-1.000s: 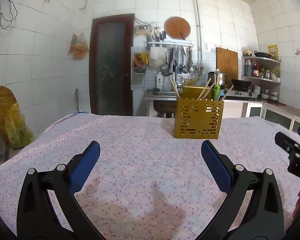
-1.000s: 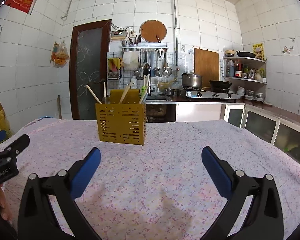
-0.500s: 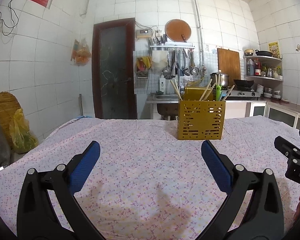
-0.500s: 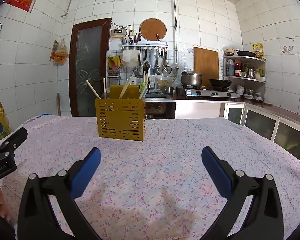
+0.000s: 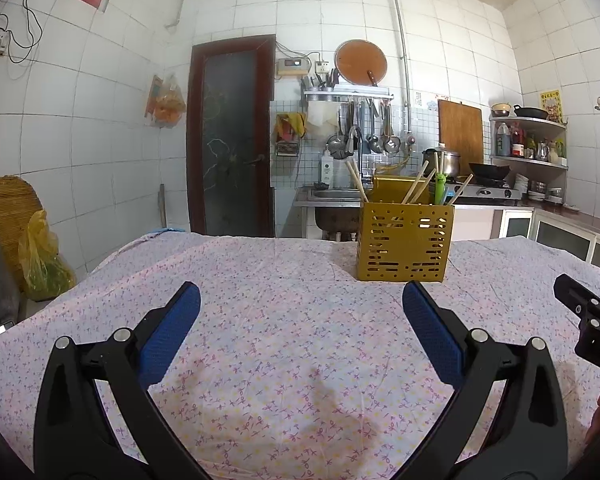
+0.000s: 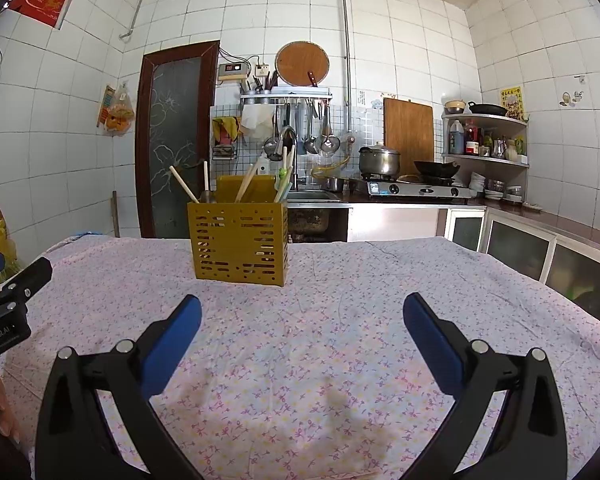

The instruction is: Organize utensils

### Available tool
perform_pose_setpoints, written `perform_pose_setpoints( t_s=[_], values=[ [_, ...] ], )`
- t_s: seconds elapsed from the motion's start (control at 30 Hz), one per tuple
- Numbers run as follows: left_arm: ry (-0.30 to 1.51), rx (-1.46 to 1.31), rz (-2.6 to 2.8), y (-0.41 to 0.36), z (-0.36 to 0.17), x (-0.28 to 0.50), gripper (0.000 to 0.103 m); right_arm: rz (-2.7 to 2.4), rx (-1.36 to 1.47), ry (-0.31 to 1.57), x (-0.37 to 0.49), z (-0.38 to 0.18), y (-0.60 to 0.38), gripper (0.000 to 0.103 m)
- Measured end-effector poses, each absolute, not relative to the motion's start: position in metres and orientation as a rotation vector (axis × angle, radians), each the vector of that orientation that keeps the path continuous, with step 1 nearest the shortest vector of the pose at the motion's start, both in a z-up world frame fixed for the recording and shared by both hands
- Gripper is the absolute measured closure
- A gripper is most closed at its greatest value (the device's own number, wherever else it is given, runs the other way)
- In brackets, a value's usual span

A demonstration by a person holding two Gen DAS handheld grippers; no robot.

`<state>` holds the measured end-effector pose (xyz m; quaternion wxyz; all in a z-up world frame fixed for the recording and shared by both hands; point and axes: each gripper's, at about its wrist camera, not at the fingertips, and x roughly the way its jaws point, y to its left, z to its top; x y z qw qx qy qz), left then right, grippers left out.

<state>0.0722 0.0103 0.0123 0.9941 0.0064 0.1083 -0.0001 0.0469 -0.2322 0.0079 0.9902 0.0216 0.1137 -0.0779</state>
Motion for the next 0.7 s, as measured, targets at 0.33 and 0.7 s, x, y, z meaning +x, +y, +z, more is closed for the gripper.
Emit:
perform_pose_setpoints(
  t_s=[0.33, 0.7],
  values=[
    [0.217, 0.011, 0.003, 0.0117, 0.0137, 0.0736, 0.005, -0.160, 0.035, 0.231, 0.0490, 0.0080, -0.2322, 0.004],
    [0.225, 0.013, 0.011, 0.0124, 0.0147, 0.0757, 0.005, -0.164, 0.037, 0.243, 0.0505, 0.0086, -0.2334, 0.004]
  ],
)
